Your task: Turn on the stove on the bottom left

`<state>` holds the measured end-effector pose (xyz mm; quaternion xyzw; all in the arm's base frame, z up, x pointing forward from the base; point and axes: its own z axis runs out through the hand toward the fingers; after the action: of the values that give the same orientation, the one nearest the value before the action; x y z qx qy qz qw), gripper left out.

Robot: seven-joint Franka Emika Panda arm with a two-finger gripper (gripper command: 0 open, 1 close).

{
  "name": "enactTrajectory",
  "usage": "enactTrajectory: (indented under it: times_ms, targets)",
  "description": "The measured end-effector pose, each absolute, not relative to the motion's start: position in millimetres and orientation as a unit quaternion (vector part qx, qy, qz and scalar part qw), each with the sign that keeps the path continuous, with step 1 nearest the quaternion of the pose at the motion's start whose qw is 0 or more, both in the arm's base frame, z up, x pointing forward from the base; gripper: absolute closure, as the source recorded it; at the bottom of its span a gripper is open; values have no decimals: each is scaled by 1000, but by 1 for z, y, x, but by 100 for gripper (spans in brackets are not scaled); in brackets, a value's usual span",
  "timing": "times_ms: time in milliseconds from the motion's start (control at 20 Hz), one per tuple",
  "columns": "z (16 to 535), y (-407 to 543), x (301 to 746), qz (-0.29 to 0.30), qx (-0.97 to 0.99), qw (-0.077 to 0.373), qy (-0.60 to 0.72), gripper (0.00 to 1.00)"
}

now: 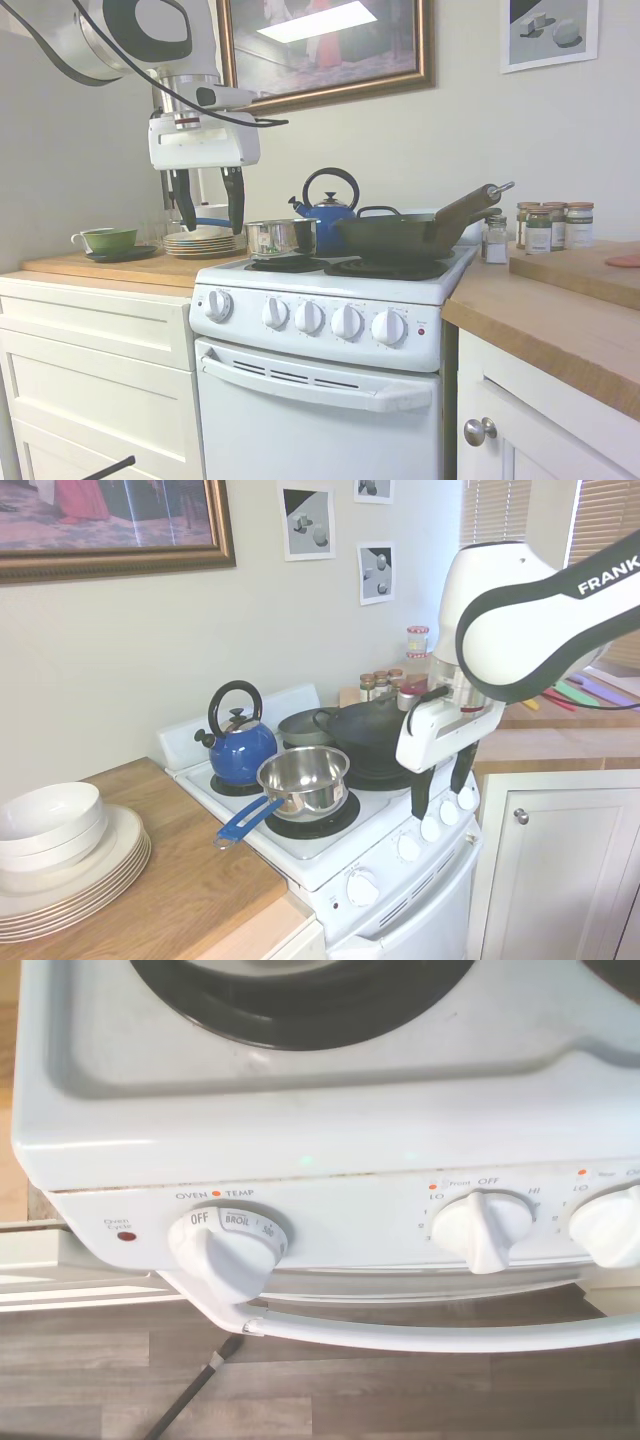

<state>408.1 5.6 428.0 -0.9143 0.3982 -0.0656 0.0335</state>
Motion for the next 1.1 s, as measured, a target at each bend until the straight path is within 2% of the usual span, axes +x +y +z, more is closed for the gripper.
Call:
enactTrajectory:
  times_ms: [450, 1100]
  targets:
    - [422, 2, 410, -59, -914, 30, 399, 0]
    - [383, -22, 433, -39, -908, 20, 417, 0]
